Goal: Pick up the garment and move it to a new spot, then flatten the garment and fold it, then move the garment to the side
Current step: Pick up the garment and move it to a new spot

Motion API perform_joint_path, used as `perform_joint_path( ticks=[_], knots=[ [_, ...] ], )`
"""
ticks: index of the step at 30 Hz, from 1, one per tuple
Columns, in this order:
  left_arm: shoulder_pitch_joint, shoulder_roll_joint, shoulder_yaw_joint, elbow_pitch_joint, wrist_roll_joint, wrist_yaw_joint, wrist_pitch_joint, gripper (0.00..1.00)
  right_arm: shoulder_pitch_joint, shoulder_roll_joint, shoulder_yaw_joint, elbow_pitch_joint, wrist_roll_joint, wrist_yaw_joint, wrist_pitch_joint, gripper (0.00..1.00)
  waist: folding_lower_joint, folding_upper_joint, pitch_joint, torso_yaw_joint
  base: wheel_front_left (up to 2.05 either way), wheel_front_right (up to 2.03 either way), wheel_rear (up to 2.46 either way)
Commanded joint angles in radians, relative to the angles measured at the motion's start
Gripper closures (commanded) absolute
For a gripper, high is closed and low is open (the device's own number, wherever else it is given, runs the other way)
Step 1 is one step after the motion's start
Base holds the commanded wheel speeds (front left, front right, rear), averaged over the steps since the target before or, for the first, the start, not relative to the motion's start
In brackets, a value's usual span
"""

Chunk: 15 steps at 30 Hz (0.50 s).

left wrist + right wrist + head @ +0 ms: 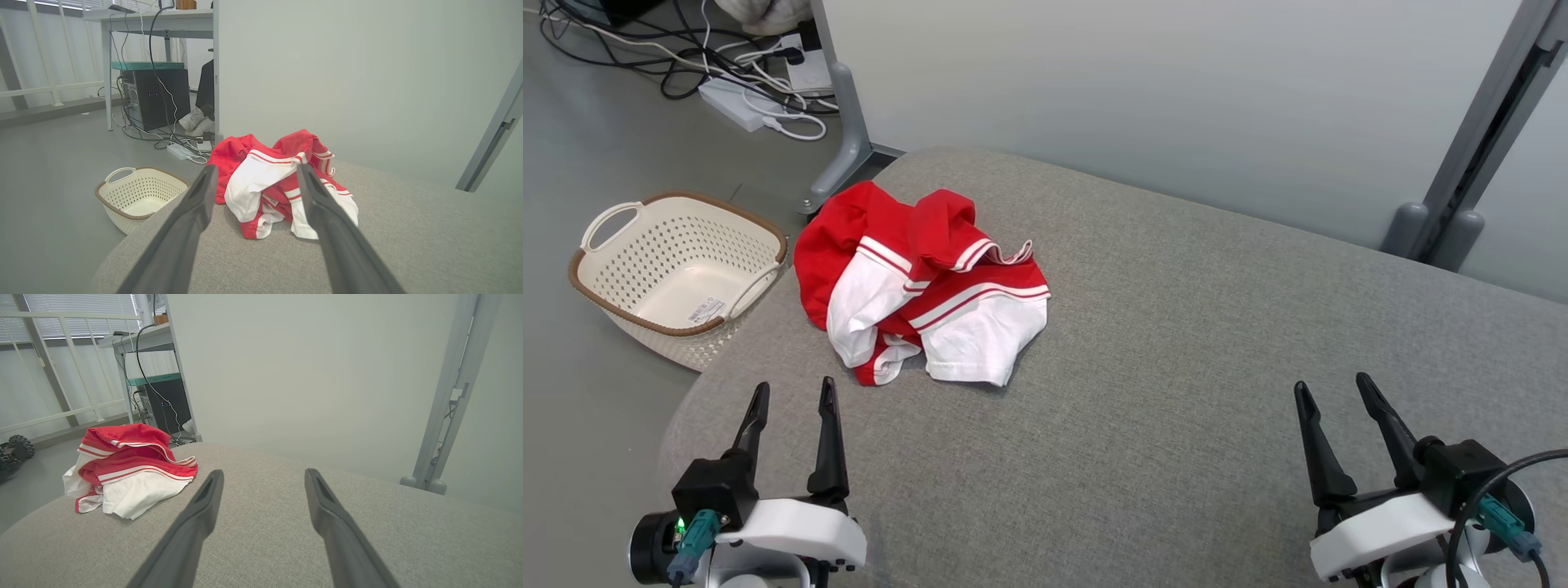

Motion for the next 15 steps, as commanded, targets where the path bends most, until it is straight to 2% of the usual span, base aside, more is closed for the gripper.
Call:
perform_joint_path(
  ticks=[1, 8, 15],
  knots=[
    [-0.012, 0.004, 0.008, 0.008, -0.004, -0.011, -0.003, 0.00, -0.011, -0.001, -0.002, 0.004, 0.007, 0.002, -0.008, 0.00, 0.0000, 0.0000, 0.000, -0.005, 0.00, 0.00, 0.00],
    [-0.130, 0.031, 0.006, 0.055, -0.013, -0.055, 0.017, 0.00, -0.018, -0.001, 0.003, 0.004, 0.005, 0.002, -0.008, 0.00, 0.0000, 0.0000, 0.009, -0.037, 0.00, 0.00, 0.00],
    [-0.310, 0.087, 0.019, 0.127, -0.067, -0.110, 0.170, 0.00, -0.037, 0.000, 0.015, 0.006, 0.011, 0.002, -0.008, 0.00, 0.0000, 0.0000, 0.037, -0.096, 0.00, 0.00, 0.00]
  ],
)
